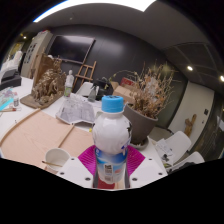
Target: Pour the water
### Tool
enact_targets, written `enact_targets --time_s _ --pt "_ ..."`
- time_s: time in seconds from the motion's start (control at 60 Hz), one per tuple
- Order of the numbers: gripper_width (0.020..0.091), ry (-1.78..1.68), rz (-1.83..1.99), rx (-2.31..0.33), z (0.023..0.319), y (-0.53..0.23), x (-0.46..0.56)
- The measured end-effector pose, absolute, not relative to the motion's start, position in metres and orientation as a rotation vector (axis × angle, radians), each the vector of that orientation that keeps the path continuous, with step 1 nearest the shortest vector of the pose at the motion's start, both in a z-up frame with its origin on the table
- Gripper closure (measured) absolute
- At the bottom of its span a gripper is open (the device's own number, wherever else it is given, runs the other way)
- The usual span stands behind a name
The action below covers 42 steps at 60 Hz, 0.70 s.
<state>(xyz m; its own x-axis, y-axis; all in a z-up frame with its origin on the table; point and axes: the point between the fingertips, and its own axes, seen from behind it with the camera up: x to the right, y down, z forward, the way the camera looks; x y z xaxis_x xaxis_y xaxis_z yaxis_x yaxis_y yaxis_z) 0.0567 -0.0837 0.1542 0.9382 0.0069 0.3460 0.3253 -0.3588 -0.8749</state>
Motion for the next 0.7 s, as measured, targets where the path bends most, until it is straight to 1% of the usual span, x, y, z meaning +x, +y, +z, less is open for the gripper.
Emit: enact_targets --time_s 0.117,0.283,0.35,0.433,0.45,0.517,0.667,0.683,0.7 --pt "0.0754 -0.158 -0.196 -1.954 0.116 -0.078 0.063" --pt "0.0752 -0.071 -0.068 -1.99 0.078 -0.072 0.068" --pt "0.0746 -0.058 -0.041 -1.995 0.068 -0.072 0.069" --pt "0.0738 -0.052 -0.024 -1.96 0.07 -0.07 0.07" --pt "0.0724 -0.048 -0.021 -1.96 0.07 -0.07 0.07" --pt "0.0715 -0.022 -0.012 -1.958 0.069 -0.073 0.071" --pt "0.0583 -0.02 -0.032 -1.984 0.069 -0.078 0.072" --pt "0.0553 -0.019 -0.037 -1.992 0.069 -0.079 0.072" --pt "0.0501 -0.016 -0.042 -1.999 0.069 -0.081 0.072"
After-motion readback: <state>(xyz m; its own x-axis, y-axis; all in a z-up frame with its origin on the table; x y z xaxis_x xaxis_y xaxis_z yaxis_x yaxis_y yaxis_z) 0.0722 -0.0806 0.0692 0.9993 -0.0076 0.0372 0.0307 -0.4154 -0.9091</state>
